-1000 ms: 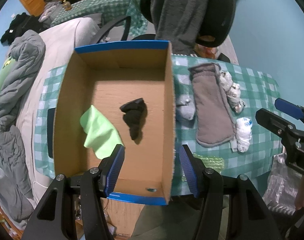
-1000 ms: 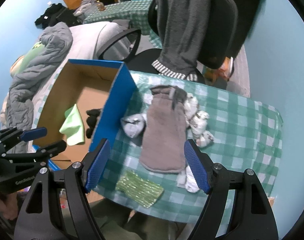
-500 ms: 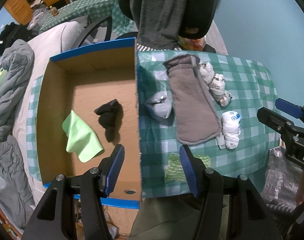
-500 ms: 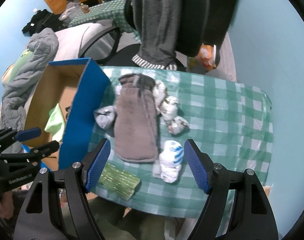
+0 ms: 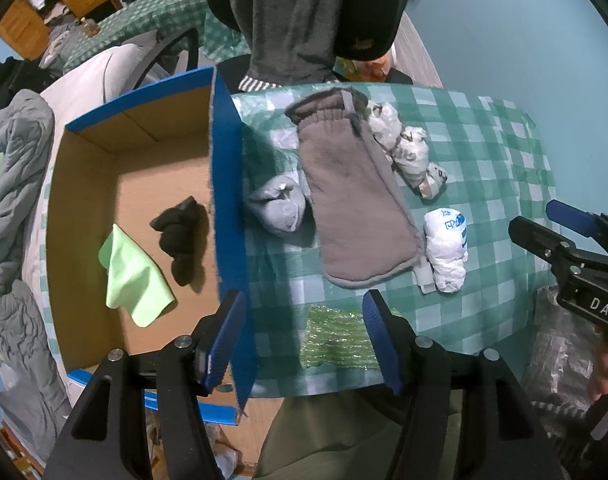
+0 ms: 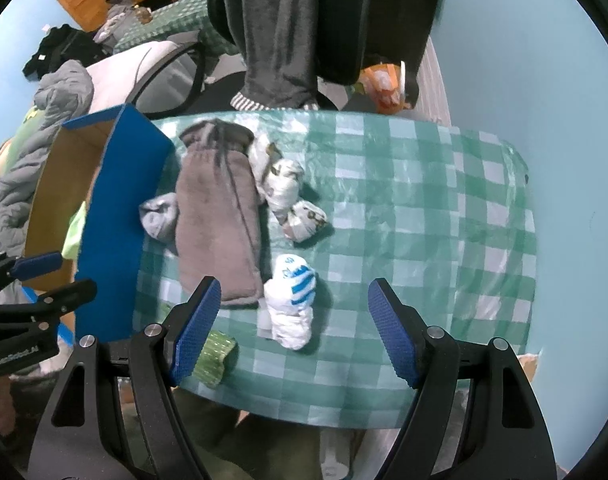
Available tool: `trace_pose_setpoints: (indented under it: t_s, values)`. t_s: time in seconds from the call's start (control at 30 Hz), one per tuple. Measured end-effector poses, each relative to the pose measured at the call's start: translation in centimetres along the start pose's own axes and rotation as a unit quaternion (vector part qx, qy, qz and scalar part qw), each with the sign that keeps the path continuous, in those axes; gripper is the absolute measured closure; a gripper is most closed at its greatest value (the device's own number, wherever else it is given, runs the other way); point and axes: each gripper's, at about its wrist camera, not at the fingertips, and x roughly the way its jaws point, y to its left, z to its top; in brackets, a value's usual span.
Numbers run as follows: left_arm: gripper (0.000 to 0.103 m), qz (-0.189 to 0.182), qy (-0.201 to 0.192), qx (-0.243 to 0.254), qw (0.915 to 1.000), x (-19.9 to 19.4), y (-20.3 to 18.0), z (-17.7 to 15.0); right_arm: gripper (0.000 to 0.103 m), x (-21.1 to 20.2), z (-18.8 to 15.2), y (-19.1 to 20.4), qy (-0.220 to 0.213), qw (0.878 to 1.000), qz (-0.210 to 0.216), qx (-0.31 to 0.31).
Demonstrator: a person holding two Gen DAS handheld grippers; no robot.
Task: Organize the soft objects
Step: 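Grasp the white blue-striped plastic bag with the right gripper while the left tool approaches the green scrubber pad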
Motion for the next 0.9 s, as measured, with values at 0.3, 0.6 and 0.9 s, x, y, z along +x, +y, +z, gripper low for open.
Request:
trace_pose_setpoints:
  t_s: [0.3, 0.6, 0.9]
  values:
    - [0.041, 0.003, 0.017, 0.000, 0.9998, 2.2, -1.0, 0.1, 0.026, 2.6, -1.0, -1.1, 0.018, 1.000, 0.007, 0.004]
    - [0.041, -0.004, 0.036, -0.005, 0.9993, 4.6, -1.6, -0.1, 0.026, 5.5, -1.4, -1.4, 0.033, 0.999, 0.013, -0.006]
    - [0.041, 0.008, 0.044, -0.014, 0.9989, 6.7, -1.6, -0.1, 0.026, 7.9, -1.6, -0.9, 0.048, 0.999, 0.015, -0.020]
